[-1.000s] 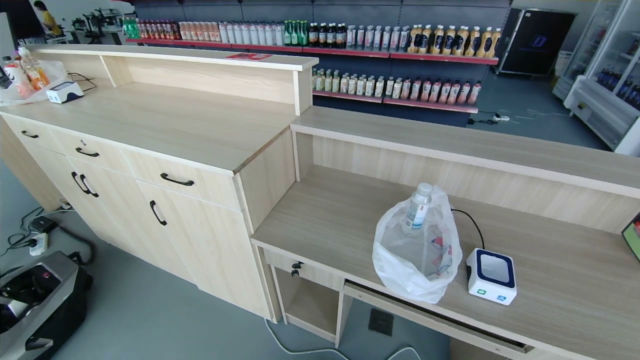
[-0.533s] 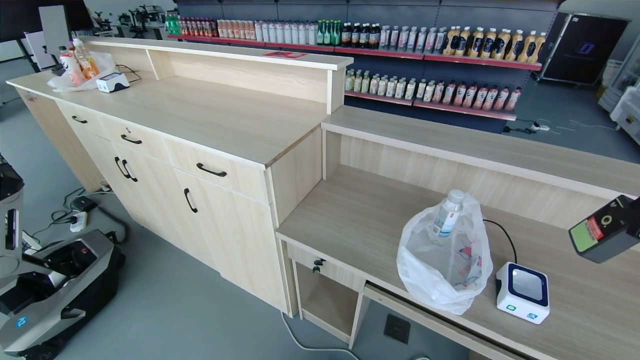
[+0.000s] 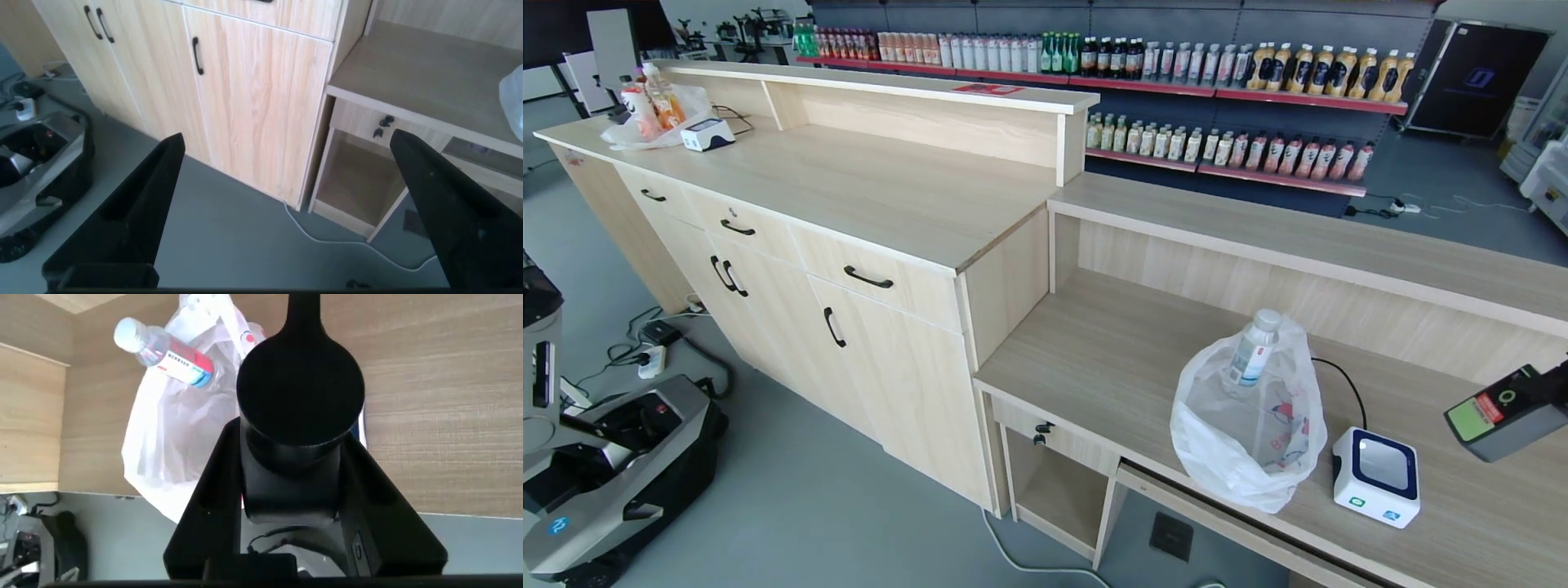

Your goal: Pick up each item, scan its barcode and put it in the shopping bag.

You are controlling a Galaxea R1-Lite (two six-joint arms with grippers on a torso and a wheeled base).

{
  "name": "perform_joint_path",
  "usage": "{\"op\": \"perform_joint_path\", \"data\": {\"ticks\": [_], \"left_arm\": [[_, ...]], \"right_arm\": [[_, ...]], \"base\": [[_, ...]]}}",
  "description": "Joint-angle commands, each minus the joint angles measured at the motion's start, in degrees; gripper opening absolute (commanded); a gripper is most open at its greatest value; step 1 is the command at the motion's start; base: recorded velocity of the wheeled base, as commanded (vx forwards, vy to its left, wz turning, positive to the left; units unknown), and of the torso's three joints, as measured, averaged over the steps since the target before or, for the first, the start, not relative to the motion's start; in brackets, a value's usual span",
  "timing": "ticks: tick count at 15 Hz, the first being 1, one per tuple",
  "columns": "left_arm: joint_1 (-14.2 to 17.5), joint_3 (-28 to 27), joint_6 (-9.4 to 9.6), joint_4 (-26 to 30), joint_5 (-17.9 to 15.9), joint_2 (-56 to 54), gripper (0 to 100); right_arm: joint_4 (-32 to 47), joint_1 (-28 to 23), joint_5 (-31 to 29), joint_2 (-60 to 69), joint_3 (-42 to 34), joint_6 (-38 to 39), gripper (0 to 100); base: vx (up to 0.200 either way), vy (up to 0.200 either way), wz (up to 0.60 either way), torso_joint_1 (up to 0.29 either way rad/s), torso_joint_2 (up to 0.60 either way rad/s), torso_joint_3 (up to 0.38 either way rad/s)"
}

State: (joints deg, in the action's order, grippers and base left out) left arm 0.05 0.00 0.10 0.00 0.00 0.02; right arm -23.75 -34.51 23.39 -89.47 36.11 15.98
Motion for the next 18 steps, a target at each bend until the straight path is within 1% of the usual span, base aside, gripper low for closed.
{"op": "perform_joint_path", "data": {"ticks": [1, 4, 5, 9, 11, 14, 16, 18], "left_arm": [[0.0, 0.0, -0.01, 0.0, 0.0, 0.0, 100], [0.0, 0.0, -0.01, 0.0, 0.0, 0.0, 100], [0.0, 0.0, -0.01, 0.0, 0.0, 0.0, 100], [0.0, 0.0, -0.01, 0.0, 0.0, 0.0, 100], [0.0, 0.0, -0.01, 0.0, 0.0, 0.0, 100], [0.0, 0.0, -0.01, 0.0, 0.0, 0.0, 100], [0.0, 0.0, -0.01, 0.0, 0.0, 0.0, 100], [0.0, 0.0, -0.01, 0.0, 0.0, 0.0, 100]], "right_arm": [[0.0, -1.8, 1.1, -4.0, 0.5, -0.2, 0], [0.0, -3.7, 6.6, -7.8, 2.7, -0.9, 0], [0.0, -5.0, 10.2, -9.8, 3.1, -4.0, 0], [-0.2, -8.6, 16.2, -14.6, 3.3, -15.7, 0], [-1.4, -10.0, 19.1, -16.8, 4.1, -18.8, 0], [-1.7, -10.3, 22.1, -19.3, 6.3, -19.3, 0], [-1.7, -10.2, 22.0, -20.7, 7.5, -19.6, 0], [-1.8, -10.3, 21.9, -23.1, 8.8, -22.2, 0]], "base": [[0.0, 0.0, 0.0, 0.0, 0.0, 0.0], [0.0, 0.0, 0.0, 0.0, 0.0, 0.0], [0.0, 0.0, 0.0, 0.0, 0.0, 0.0], [0.0, 0.0, 0.0, 0.0, 0.0, 0.0], [0.0, 0.0, 0.0, 0.0, 0.0, 0.0], [0.0, 0.0, 0.0, 0.0, 0.0, 0.0], [0.0, 0.0, 0.0, 0.0, 0.0, 0.0], [0.0, 0.0, 0.0, 0.0, 0.0, 0.0]]}}
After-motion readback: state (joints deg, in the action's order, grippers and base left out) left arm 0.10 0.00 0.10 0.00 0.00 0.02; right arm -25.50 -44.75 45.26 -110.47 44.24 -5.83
